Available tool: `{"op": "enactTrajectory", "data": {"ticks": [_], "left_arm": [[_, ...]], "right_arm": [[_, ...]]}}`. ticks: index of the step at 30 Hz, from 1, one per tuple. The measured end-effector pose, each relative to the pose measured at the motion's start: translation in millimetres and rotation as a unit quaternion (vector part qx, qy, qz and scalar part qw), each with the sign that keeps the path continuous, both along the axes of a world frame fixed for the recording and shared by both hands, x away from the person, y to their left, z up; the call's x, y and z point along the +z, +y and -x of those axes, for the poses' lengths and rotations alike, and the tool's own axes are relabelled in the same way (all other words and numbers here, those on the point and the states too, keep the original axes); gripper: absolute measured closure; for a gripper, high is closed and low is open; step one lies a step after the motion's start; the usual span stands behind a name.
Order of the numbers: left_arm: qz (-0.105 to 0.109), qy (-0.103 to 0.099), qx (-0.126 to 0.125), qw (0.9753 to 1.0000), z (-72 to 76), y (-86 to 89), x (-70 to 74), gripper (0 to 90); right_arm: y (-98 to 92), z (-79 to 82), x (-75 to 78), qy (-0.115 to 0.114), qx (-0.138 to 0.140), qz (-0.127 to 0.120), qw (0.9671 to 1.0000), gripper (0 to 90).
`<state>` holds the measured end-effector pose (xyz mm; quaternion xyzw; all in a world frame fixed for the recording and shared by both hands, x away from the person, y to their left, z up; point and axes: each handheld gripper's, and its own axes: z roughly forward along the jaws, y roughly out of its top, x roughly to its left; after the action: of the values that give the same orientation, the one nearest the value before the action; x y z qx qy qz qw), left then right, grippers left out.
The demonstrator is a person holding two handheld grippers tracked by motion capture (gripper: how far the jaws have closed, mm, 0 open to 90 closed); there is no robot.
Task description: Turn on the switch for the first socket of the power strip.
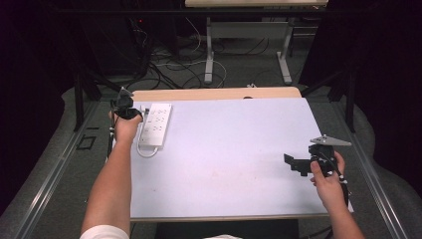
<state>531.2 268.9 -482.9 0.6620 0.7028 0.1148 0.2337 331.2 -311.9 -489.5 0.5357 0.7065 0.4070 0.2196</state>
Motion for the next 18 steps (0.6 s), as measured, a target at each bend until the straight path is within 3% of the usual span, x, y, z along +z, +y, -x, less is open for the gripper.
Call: {"op": "enactTrajectory", "data": {"ticks": [11,18], "left_arm": [[0.017,0.023,0.027,0.9992,-1.3,-3.4,-7.3,88.5],[0.014,0.034,0.025,0.9990,-1.8,-6.2,-10.8,88.5]], "right_arm": [[1.4,-0.1,-1.0,0.007,0.008,0.002,0.9999,0.0],[1.8,-0.3,-1.6,0.007,0.009,0.001,0.9999,0.0]]}}
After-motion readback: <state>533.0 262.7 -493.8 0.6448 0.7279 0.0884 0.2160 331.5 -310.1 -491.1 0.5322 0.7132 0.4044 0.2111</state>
